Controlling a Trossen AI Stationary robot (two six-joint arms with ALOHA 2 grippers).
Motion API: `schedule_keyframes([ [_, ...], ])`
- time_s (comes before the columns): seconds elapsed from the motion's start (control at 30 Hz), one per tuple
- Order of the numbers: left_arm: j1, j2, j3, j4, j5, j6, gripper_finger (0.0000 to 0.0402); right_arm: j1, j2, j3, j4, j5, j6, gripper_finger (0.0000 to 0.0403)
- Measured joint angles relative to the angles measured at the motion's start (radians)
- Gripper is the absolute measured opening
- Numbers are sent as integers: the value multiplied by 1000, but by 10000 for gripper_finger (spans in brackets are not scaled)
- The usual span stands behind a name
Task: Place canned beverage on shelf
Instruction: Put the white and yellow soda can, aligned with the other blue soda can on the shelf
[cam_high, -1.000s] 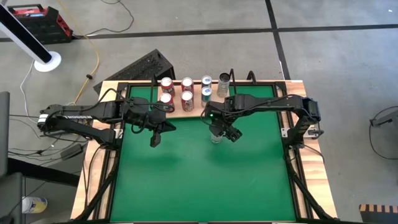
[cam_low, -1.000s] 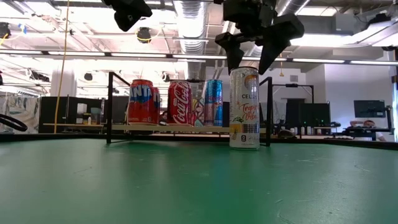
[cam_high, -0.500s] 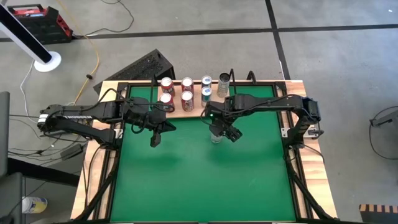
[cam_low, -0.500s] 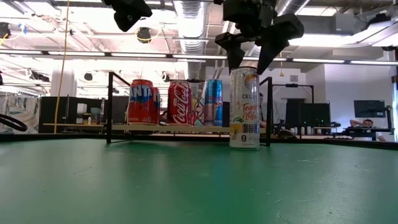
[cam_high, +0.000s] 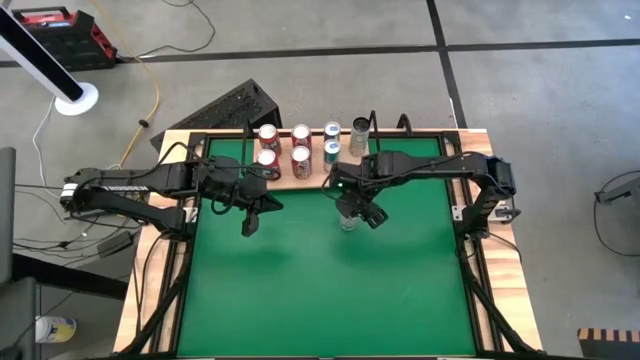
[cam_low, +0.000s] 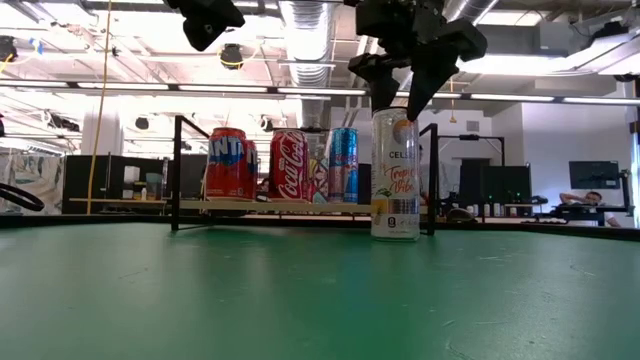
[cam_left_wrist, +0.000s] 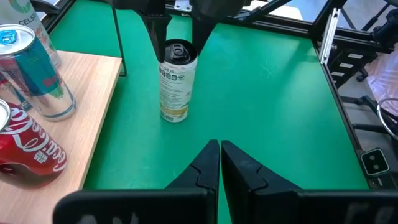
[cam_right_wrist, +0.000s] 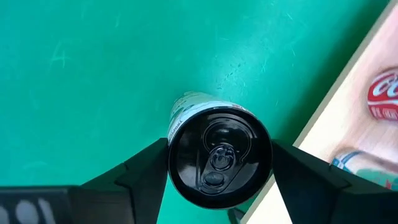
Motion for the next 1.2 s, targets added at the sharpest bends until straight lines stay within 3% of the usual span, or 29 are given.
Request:
schedule_keyframes([
  [0.33, 0, 0, 0, 0, 1, -9, 0, -16, -63, -2, -37, 31, 87, 279],
  [0.63, 0, 0, 0, -2, 4, -2, 0, -103, -147, -2, -62, 49, 140, 279],
  [1.2, 26, 0, 0, 0, 2, 31, 0, -230, -132, 0, 3, 145, 61, 279],
])
